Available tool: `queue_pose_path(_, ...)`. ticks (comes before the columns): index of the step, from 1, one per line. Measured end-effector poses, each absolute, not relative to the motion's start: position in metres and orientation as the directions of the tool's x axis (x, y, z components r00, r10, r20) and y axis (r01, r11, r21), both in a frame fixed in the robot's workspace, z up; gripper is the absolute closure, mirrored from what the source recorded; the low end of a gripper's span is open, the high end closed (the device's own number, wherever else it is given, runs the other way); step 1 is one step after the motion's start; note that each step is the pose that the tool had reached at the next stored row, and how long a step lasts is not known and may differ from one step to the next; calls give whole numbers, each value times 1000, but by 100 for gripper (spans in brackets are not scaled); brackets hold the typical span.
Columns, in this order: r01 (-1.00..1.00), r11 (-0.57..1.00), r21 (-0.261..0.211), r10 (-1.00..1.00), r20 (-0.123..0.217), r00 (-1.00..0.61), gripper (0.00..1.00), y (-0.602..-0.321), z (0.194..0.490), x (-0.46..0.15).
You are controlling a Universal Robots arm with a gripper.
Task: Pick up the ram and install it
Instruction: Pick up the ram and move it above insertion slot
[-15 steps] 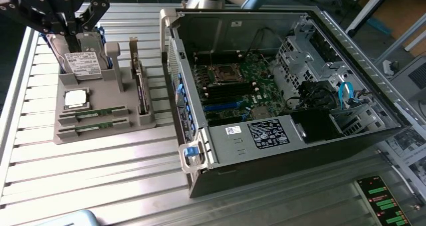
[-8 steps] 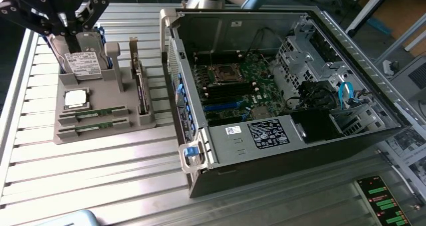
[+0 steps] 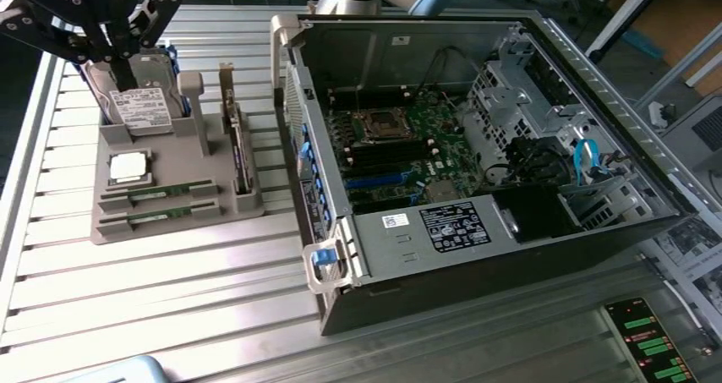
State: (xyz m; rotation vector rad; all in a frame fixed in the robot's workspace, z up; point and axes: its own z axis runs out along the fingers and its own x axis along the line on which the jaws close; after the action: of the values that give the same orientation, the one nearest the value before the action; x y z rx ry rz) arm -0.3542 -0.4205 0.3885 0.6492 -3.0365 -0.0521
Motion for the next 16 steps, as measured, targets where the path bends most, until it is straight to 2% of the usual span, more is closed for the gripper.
queue_pose_path(16,-667,744,40,-668,28,-743,89,-420,388,-354)
